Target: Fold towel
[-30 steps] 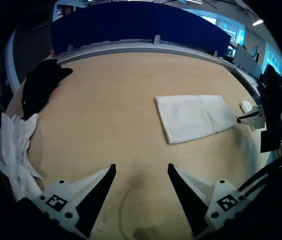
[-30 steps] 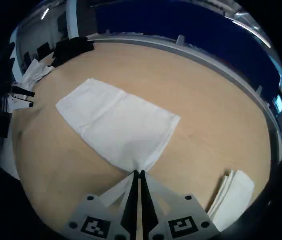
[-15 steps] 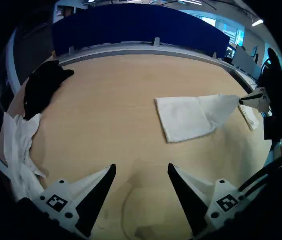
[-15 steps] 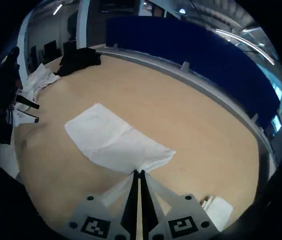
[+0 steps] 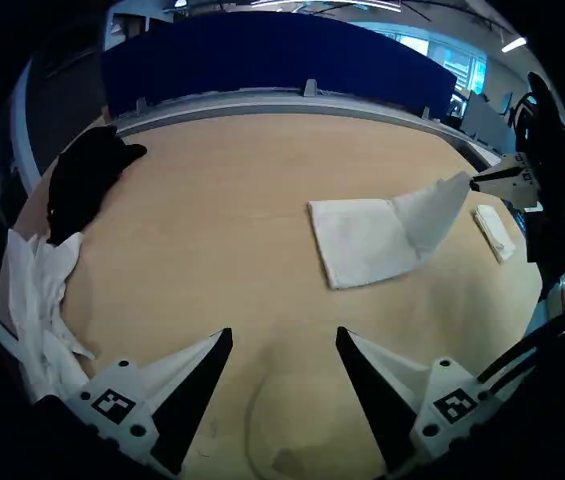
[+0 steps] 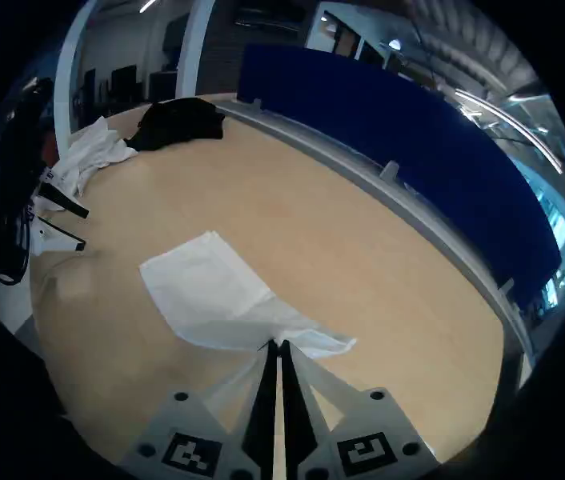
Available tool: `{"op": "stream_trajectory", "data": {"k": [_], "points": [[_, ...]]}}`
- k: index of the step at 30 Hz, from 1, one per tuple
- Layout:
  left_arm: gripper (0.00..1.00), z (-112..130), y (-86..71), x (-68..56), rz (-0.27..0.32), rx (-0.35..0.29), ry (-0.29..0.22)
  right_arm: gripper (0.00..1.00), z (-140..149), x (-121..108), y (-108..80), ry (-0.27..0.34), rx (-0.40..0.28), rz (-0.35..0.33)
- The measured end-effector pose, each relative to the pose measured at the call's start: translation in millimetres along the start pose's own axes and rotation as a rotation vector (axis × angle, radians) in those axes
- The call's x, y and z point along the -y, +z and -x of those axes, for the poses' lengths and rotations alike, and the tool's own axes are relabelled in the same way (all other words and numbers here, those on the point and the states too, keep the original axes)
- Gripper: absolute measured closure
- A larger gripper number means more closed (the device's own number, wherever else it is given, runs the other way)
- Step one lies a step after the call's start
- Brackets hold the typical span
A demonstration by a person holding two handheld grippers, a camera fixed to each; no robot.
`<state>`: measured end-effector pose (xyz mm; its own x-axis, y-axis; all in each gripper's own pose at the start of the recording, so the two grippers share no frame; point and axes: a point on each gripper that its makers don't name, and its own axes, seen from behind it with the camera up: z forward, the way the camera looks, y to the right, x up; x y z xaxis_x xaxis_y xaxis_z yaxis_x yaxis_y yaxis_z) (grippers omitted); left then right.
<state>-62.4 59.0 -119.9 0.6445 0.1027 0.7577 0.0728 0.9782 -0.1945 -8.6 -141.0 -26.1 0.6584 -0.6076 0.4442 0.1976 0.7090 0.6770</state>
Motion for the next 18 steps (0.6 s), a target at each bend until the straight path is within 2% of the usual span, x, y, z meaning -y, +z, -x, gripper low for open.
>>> {"op": "stream_trajectory", "data": {"k": [9,18], "points": [[0.04,-6.5,-5.5,4.3,-0.002,-0.016,0.005,0.97,-27.6,19.6,13.7,-0.065,-0.008,-0.043],[0.04,-9.0,-15.9,5.8,0.001,-0.042,-0.012,0.97,-57.4,64.4,42.8,-0.167,-0.009,-0.127]]}}
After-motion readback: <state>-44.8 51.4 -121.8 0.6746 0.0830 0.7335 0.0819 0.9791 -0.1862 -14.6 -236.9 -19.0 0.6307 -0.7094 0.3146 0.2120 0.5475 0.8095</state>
